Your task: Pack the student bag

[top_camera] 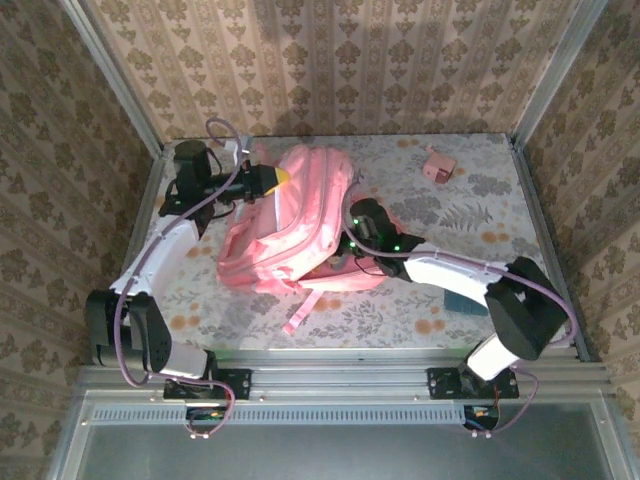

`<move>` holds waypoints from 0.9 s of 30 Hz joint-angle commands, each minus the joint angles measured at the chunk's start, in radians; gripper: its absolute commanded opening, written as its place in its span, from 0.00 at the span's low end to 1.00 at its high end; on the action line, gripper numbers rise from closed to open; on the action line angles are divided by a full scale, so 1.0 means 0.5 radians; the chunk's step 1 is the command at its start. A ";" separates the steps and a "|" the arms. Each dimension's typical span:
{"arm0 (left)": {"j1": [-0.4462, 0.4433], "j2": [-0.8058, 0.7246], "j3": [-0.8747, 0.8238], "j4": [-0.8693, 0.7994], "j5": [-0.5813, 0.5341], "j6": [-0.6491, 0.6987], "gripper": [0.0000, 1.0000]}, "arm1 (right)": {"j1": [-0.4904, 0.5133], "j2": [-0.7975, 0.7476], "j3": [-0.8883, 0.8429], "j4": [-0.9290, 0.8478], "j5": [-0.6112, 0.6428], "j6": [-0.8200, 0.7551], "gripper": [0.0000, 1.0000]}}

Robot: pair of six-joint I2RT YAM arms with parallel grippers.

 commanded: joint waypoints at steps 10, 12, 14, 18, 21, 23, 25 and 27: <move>0.056 -0.163 -0.072 0.347 -0.141 -0.054 0.00 | -0.019 -0.704 -0.254 -0.559 0.662 -0.213 1.00; 0.051 -0.175 -0.093 0.341 -0.171 -0.038 0.00 | -0.061 -0.757 -0.243 -0.709 0.566 -0.207 1.00; 0.047 -0.172 -0.097 0.328 -0.181 -0.022 0.00 | -0.086 -0.758 -0.191 -0.877 0.470 -0.205 1.00; -0.010 -0.130 -0.084 0.326 -0.159 -0.013 0.00 | -0.086 -0.794 -0.191 -0.996 0.332 -0.238 1.00; -0.122 -0.097 0.011 0.177 -0.140 0.125 0.00 | -0.088 -0.796 -0.172 -1.081 0.440 -0.181 1.00; -0.201 -0.086 0.137 -0.142 -0.190 0.365 0.00 | -0.086 -0.783 -0.147 -1.137 0.501 -0.163 1.00; -0.265 -0.068 0.291 -0.539 -0.296 0.632 0.00 | -0.091 -0.785 -0.124 -1.265 0.709 -0.081 1.00; -0.282 -0.074 0.329 -0.692 -0.362 0.709 0.00 | -0.106 -0.809 -0.085 -1.483 0.946 0.039 0.99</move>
